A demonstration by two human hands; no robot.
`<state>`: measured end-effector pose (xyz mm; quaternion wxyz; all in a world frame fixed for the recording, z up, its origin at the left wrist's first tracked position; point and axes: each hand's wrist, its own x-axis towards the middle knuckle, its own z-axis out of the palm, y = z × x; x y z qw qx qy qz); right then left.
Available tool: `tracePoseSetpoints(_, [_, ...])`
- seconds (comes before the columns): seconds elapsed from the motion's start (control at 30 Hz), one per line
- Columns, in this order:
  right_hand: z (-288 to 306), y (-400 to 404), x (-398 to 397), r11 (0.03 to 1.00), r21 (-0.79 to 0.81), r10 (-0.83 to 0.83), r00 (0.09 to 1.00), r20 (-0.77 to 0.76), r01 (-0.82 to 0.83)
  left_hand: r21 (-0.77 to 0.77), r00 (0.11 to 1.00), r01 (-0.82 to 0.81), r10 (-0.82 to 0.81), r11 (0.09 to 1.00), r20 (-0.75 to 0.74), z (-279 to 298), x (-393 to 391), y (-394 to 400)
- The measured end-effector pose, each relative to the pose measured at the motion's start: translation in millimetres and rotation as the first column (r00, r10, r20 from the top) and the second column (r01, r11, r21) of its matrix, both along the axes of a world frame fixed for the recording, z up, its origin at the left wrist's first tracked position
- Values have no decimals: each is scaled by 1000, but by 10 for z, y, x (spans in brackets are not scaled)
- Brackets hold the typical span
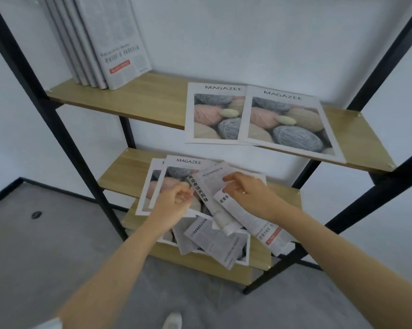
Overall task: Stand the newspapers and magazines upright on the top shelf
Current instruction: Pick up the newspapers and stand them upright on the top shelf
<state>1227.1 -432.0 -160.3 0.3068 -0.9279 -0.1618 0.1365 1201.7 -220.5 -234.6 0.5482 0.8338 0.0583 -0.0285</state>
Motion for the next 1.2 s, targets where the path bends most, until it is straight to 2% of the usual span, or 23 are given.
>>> tracePoseSetpoints(0.1, [-381, -166, 122, 997, -68, -46, 996, -76, 40, -26, 991, 19, -22, 999, -134, -379, 145, -138])
tracePoseSetpoints(0.23, [-921, -339, 353, 985, -131, -132, 978, -160, 111, -89, 961, -36, 10, 995, -275, -848, 366, -302])
tracePoseSetpoints(0.43, [-1615, -427, 600, 931, -316, -236, 961, -142, 182, -105, 887, -203, 138, 974, -440, -1350, 847, -367])
tracePoseSetpoints(0.57, [-1935, -433, 604, 880, -452, -245, 955, -169, 146, -202, 878, -274, 159, 940, -450, -1553, 1039, -447])
tracePoseSetpoints(0.73, [-2166, -462, 538, 794, -601, -155, 986, -56, 90, -381, 867, -348, 139, 856, -479, -1587, 1200, -580])
tracePoseSetpoints(0.87, [-2168, -517, 620, 828, -537, -193, 981, 5, 165, -488, 841, -427, 135, 761, -524, -1603, 1320, -700])
tracePoseSetpoints(1.0, [-2167, -567, 713, 825, -528, -191, 979, 74, 201, -535, 819, -530, 234, 658, -524, -1611, 1392, -845])
tracePoseSetpoints(1.1, [-2127, -582, 747, 844, -486, -193, 974, 121, 227, -512, 829, -532, 292, 674, -477, -1564, 1351, -933])
tracePoseSetpoints(1.2, [-1939, -634, 771, 870, -407, -235, 959, 157, 280, -563, 857, -501, 284, 658, -431, -1434, 1245, -949])
